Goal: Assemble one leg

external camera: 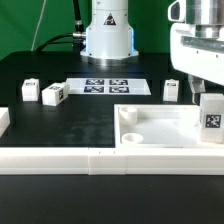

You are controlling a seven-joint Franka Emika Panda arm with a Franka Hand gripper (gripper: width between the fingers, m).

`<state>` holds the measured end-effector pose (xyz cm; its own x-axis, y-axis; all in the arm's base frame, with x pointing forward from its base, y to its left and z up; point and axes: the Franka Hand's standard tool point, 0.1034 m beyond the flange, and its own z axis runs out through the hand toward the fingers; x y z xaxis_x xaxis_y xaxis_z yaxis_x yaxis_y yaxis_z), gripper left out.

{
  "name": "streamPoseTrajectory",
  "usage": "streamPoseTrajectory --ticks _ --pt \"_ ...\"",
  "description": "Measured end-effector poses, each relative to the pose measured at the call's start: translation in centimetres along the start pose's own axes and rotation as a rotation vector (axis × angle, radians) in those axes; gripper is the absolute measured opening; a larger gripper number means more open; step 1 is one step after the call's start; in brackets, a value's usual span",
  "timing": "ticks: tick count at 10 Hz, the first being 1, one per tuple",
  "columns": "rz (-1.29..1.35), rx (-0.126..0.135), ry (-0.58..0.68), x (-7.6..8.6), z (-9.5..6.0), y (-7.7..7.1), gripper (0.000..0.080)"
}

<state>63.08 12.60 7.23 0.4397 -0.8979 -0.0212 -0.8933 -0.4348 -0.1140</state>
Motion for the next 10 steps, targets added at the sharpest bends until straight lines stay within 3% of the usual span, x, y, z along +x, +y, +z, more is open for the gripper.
streamPoseTrajectory --ticks 6,10 --pt "-0.648 -0.006 0.010 0.7 0.0 -0.1 0.0649" --pt "-0.994 -0.040 0.032 1.0 0.0 0.1 0.0649"
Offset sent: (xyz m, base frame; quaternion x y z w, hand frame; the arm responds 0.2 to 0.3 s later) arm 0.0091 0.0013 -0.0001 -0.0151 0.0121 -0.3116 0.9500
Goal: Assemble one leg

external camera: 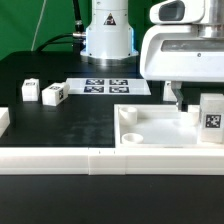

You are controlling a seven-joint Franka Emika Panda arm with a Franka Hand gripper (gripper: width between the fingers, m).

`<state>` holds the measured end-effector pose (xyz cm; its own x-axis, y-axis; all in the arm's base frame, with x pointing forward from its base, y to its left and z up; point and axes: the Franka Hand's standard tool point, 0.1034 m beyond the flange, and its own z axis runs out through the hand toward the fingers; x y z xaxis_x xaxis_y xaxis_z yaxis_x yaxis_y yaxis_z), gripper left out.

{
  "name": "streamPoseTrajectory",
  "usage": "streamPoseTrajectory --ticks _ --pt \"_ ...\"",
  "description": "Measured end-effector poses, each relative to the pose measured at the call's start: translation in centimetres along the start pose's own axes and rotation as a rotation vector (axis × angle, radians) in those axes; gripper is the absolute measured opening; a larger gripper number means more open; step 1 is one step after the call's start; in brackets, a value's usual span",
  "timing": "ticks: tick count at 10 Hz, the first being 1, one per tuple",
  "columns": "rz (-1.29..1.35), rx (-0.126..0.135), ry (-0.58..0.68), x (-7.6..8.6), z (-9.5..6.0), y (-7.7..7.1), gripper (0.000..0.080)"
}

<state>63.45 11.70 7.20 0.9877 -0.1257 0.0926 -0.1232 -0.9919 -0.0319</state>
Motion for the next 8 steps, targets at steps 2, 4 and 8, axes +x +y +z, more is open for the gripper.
streamPoseTrajectory --ticks 2,4,8 --pt "-0.030 0.000 0.001 0.02 -0.01 0.02 0.0535" --pt "-0.027 0.000 0.001 0.02 -0.01 0.02 0.0351" --pt "0.003 0.001 0.002 0.04 -0.01 0.02 0.0290"
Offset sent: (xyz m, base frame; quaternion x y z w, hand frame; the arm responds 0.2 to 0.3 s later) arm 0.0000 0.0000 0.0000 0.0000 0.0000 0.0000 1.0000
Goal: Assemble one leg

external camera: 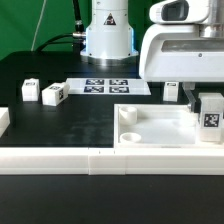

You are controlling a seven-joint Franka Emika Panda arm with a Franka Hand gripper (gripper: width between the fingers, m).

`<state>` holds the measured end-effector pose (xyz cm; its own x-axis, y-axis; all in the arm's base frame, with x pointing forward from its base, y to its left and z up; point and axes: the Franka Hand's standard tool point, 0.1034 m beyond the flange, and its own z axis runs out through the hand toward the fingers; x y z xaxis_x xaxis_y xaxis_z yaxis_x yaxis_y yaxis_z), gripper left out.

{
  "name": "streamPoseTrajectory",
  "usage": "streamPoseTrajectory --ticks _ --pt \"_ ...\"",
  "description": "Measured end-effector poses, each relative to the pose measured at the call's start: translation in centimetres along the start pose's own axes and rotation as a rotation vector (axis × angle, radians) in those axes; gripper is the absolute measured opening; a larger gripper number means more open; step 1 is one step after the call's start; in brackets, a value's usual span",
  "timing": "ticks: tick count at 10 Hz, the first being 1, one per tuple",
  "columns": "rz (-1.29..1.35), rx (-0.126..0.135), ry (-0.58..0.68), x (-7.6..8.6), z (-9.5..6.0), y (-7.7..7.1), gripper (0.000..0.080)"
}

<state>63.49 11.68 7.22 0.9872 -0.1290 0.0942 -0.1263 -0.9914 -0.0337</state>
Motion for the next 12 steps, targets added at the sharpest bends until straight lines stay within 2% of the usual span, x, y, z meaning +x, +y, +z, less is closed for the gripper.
streamPoseTrajectory --ticks 2,6,8,12 --pt "0.245 0.023 0.014 0.01 0.13 0.12 0.0290" --pt "0.721 0.046 0.007 -0.08 0.21 0.31 0.0290" --pt "1.045 0.047 -0.002 -0.30 0.29 0.04 0.0290" --pt "1.340 0.057 -0.021 -0.33 0.29 0.06 0.0290"
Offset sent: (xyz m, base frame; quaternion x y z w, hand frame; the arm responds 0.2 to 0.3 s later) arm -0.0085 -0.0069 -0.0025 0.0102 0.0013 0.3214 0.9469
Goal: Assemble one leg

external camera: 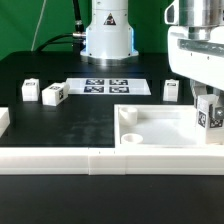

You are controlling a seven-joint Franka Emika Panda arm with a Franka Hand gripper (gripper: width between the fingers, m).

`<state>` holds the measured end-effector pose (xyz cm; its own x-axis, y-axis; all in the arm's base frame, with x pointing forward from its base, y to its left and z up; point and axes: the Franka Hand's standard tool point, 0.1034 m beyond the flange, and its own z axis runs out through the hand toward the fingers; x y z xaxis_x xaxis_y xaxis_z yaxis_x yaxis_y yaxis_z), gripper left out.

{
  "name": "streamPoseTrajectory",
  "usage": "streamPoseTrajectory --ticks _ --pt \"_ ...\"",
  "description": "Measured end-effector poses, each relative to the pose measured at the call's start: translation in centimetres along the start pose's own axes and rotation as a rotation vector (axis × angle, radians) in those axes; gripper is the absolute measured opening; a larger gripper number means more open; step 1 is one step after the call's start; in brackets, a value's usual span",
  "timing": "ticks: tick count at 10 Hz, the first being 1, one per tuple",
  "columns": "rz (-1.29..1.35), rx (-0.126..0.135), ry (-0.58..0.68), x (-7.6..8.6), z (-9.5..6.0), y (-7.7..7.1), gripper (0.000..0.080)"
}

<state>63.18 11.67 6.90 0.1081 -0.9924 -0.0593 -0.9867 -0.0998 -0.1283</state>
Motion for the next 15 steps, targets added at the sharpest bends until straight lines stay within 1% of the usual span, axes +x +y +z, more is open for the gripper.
streamPoseTrajectory --ticks 2,4,5,6,7,8,9,12,15 --pt "0.125 0.000 -0.007 -0.01 0.01 0.02 0.0290" --pt "0.136 0.000 -0.007 -0.04 0.02 0.02 0.0290" --pt "0.114 0.000 -0.007 -0.04 0.02 0.02 0.0391" --pt "0.074 0.000 -0.007 -0.04 0.02 0.01 0.0530" --pt "0.064 0.002 -0.007 -0.04 -0.06 -0.05 0.0612" --pt "-0.019 0.003 -0.006 -0.04 -0.10 -0.11 0.0612" --pt "-0.153 0.004 -0.005 -0.06 -0.14 -0.18 0.0642" --pt "-0.517 0.006 -0.005 -0.64 -0.17 -0.27 0.0649" --pt "-0.903 0.000 0.010 -0.41 -0.41 -0.66 0.0649"
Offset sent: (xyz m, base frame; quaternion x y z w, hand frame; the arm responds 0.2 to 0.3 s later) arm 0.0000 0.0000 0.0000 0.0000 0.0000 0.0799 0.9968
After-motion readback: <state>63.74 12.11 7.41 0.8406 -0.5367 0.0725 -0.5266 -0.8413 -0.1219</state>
